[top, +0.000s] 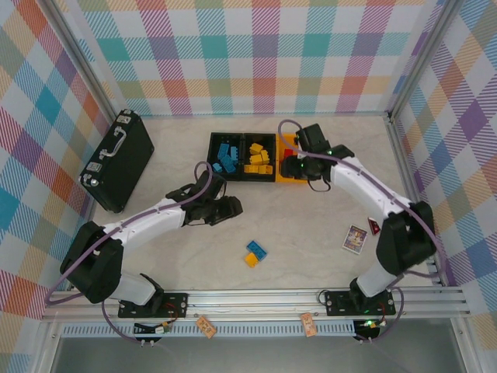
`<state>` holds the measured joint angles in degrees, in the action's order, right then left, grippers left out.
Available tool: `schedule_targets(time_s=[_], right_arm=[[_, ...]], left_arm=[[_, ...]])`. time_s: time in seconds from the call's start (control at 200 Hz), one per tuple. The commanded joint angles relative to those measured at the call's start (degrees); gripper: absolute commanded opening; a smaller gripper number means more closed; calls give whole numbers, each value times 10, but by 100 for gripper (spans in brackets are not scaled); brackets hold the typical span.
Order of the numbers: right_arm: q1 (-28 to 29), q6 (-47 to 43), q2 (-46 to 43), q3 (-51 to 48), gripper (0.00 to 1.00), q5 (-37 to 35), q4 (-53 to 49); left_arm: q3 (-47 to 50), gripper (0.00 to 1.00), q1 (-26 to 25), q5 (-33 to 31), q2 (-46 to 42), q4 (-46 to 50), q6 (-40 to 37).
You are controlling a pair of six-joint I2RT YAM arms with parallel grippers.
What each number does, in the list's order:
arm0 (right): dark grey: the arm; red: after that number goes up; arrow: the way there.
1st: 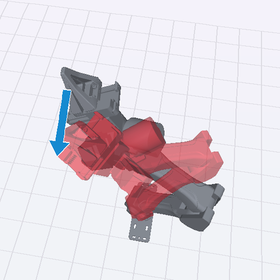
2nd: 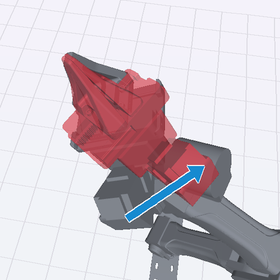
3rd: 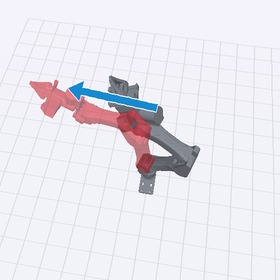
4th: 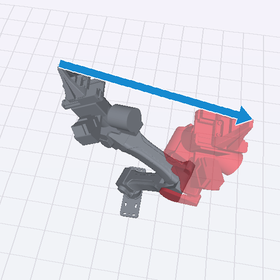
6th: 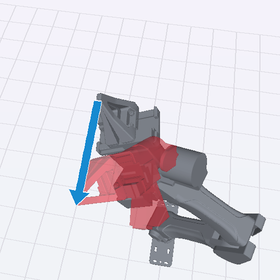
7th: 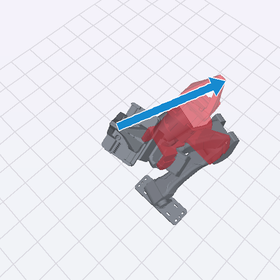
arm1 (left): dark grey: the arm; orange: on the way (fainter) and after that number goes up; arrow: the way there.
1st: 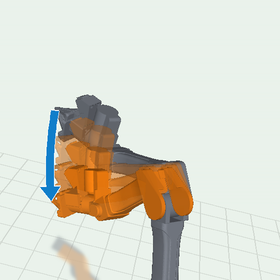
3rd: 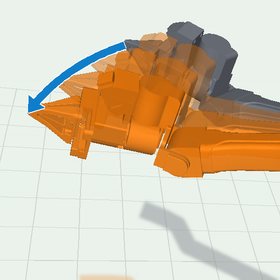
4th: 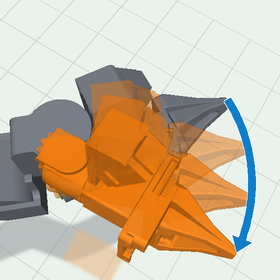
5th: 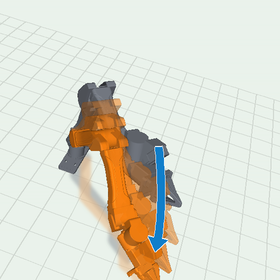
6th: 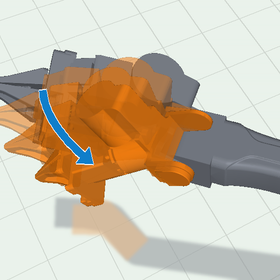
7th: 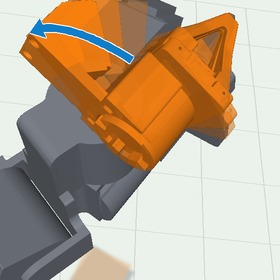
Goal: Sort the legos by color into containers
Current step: Place the lego in the container.
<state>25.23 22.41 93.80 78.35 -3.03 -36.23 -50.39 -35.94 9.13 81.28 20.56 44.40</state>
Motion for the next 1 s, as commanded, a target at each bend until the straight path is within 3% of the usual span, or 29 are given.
schedule_targets(time_s=[0.0,0.21,0.39,0.625,0.995], right_arm=[[-20,-4,59,69,52,-1,-15],[-49,9,196,213,53,12,-51],[-56,10,280,320,54,-31,-102],[-60,-4,337,412,54,-109,-156],[-59,-14,386,476,59,-131,-180]], left_arm=[[-21,56,-7,-13,0,-11,9],[-25,56,-18,-18,11,-11,13],[-27,56,-20,-24,12,-2,12],[-31,56,-20,-24,25,-3,10],[-30,56,-20,-24,33,-4,13]])
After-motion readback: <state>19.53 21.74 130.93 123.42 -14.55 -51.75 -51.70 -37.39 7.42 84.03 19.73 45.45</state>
